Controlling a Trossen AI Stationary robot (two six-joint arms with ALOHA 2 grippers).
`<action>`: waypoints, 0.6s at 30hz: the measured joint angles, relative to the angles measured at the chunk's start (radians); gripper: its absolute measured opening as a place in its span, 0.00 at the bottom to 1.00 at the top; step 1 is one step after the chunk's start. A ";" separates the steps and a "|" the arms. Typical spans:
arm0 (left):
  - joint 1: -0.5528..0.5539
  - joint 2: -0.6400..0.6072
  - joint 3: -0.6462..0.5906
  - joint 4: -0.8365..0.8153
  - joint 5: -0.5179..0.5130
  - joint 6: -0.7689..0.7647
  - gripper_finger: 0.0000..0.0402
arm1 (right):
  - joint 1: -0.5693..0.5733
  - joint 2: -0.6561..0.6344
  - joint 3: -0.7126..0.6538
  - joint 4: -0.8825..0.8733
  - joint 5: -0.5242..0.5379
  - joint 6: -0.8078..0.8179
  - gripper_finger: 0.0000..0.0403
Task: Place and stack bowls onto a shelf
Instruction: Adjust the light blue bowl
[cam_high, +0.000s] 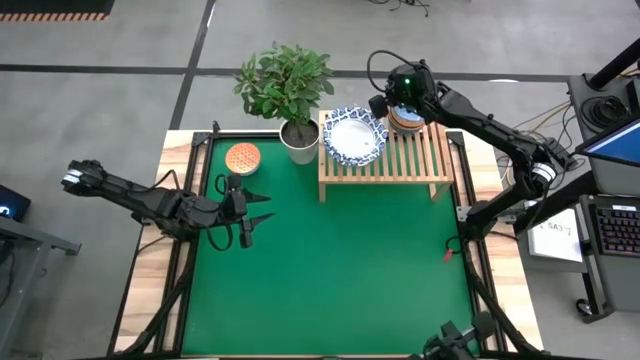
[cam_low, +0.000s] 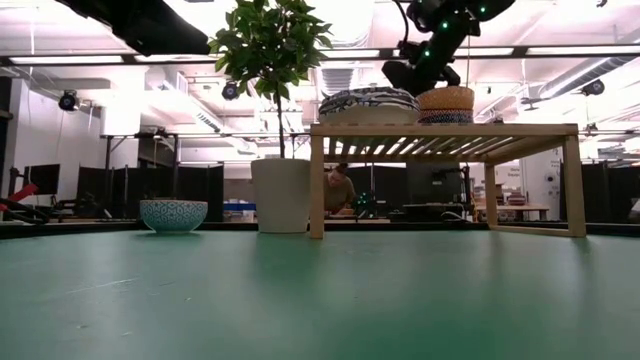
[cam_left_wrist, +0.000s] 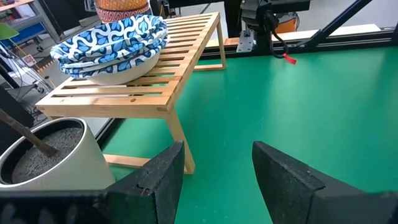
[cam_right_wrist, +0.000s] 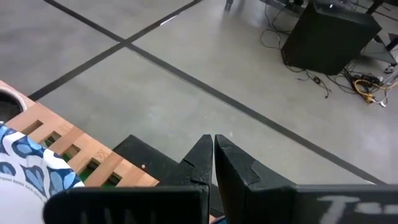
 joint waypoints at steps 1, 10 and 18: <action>0.000 0.000 0.000 0.000 0.000 0.000 0.43 | 0.000 0.000 0.006 -0.006 0.000 0.000 0.02; 0.000 0.000 0.002 0.000 -0.001 0.000 0.43 | -0.071 0.005 0.156 -0.147 0.089 0.021 0.02; 0.000 0.000 0.002 0.000 -0.002 0.000 0.43 | -0.214 0.059 0.229 -0.314 -0.103 0.156 0.02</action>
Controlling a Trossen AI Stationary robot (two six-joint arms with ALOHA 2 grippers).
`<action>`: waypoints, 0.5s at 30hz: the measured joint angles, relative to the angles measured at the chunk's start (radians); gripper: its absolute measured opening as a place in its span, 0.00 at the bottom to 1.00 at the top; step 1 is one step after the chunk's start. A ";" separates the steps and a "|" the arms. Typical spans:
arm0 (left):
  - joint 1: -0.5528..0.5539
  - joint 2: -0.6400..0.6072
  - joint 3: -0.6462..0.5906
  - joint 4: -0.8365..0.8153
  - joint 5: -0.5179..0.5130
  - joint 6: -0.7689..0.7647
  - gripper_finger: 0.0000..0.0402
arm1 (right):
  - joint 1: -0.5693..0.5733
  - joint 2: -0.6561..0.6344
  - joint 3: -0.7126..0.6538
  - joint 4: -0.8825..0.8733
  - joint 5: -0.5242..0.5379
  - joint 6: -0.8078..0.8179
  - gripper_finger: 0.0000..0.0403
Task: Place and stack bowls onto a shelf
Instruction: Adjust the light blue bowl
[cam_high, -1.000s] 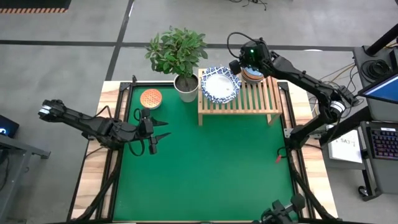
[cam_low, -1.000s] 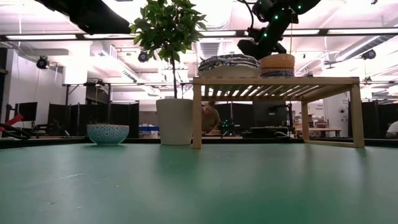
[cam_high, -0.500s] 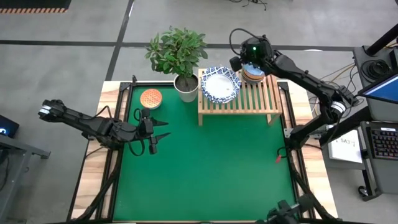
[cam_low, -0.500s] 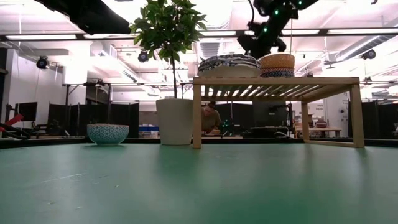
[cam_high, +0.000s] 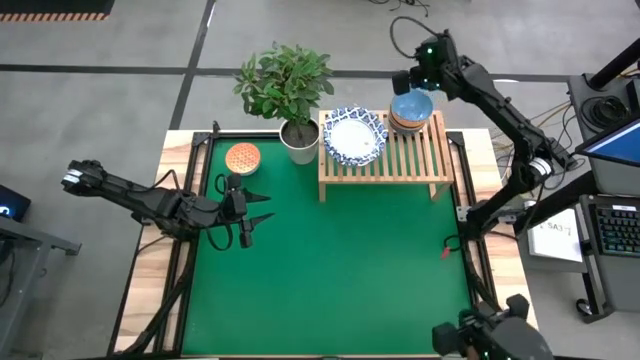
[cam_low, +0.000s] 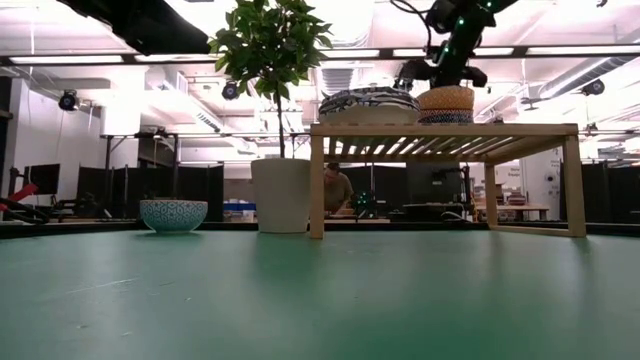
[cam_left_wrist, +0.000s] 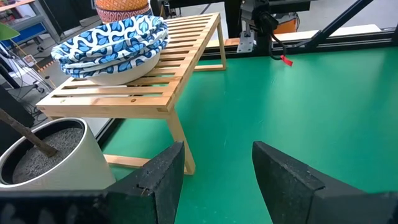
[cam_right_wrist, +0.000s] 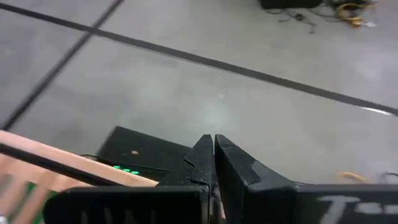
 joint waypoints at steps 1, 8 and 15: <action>0.000 0.000 0.000 0.000 0.000 0.000 0.43 | -0.008 0.008 0.010 0.002 -0.030 0.000 0.02; 0.000 0.000 -0.001 0.000 0.000 0.000 0.43 | -0.022 0.111 0.121 -0.085 -0.090 -0.016 0.02; 0.000 0.000 -0.001 0.000 0.000 0.000 0.43 | -0.022 0.225 0.300 -0.351 -0.149 -0.051 0.02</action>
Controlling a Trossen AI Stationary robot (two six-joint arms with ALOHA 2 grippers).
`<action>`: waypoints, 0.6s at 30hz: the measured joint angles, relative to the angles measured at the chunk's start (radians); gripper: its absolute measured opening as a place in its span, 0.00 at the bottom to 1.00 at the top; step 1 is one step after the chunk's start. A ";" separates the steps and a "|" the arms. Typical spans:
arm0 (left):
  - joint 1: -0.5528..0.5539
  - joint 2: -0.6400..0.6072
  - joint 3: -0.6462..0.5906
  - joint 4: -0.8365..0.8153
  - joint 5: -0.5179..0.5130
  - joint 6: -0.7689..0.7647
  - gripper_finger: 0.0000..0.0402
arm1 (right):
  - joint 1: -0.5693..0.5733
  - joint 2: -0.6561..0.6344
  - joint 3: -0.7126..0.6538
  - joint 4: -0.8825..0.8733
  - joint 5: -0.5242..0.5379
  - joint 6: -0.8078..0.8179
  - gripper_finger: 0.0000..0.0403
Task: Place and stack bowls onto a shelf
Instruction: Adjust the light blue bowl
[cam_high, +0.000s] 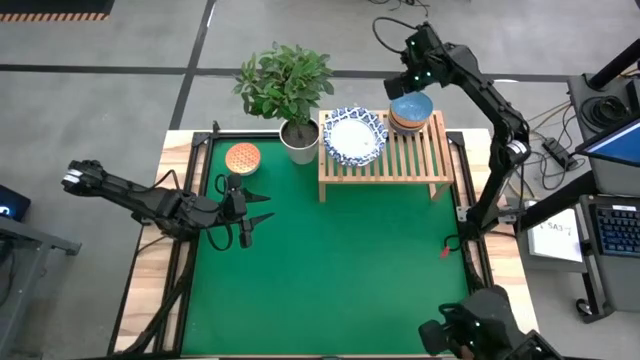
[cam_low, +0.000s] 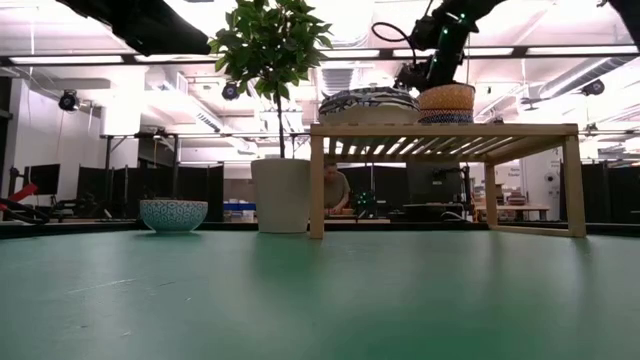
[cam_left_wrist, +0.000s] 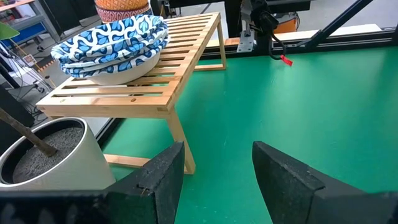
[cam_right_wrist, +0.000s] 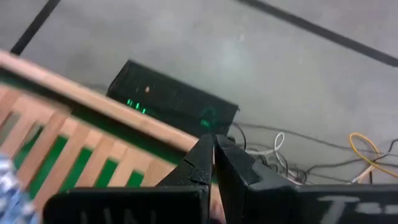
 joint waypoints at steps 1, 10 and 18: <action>0.000 0.000 0.000 0.000 0.000 0.000 0.43 | 0.000 0.011 0.027 -0.035 -0.009 -0.006 0.02; 0.000 0.000 0.000 0.000 0.000 0.000 0.43 | 0.037 0.039 0.083 -0.164 -0.020 -0.019 0.02; 0.000 0.000 0.000 0.000 0.000 -0.004 0.43 | 0.075 0.033 0.080 -0.246 -0.018 -0.008 0.02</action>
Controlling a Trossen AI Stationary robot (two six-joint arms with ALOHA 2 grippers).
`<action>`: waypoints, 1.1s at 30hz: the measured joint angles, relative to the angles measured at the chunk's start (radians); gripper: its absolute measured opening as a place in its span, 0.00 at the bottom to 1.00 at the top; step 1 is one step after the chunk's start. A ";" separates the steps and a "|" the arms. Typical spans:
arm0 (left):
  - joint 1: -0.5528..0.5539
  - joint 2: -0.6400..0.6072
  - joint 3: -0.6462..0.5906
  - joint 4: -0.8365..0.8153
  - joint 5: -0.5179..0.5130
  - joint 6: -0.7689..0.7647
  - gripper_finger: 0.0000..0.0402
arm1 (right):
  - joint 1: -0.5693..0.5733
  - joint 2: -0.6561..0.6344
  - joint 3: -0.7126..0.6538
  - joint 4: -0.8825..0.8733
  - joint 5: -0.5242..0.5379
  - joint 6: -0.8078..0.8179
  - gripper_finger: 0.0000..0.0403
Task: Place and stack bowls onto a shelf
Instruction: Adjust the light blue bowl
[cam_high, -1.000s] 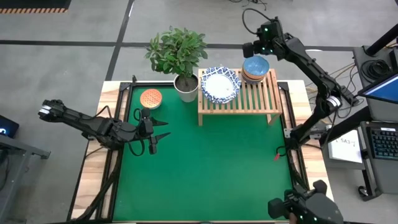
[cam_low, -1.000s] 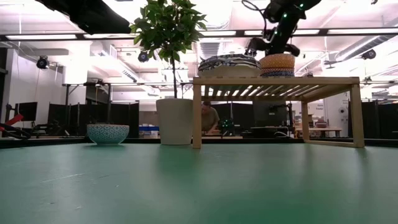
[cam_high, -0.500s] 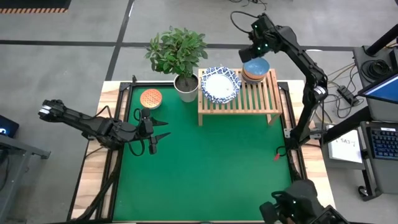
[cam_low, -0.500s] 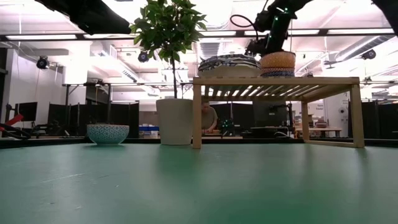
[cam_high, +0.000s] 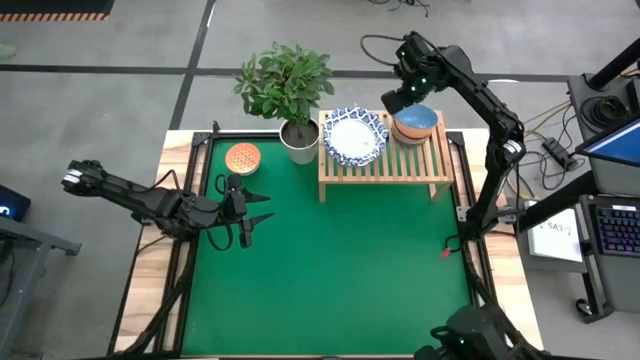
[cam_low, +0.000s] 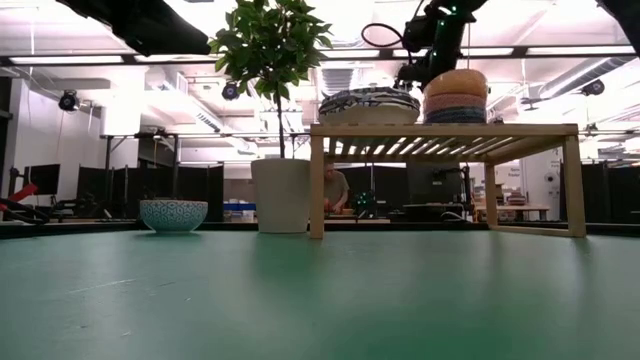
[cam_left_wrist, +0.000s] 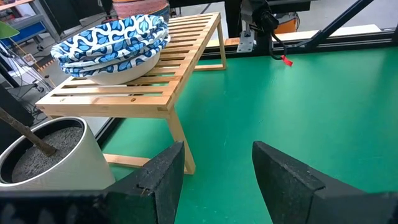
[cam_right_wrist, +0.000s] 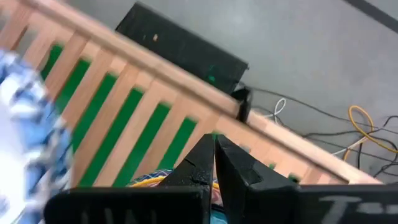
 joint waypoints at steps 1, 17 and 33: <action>0.000 0.000 0.000 0.000 0.000 0.000 0.43 | 0.010 -0.004 -0.001 -0.012 0.000 0.000 0.02; 0.000 0.000 0.000 0.000 0.001 -0.003 0.43 | 0.216 -0.321 -0.232 0.317 0.115 0.060 0.02; 0.000 0.000 0.001 0.014 0.054 -0.015 0.43 | 0.386 -0.851 -1.095 1.036 0.326 0.106 0.02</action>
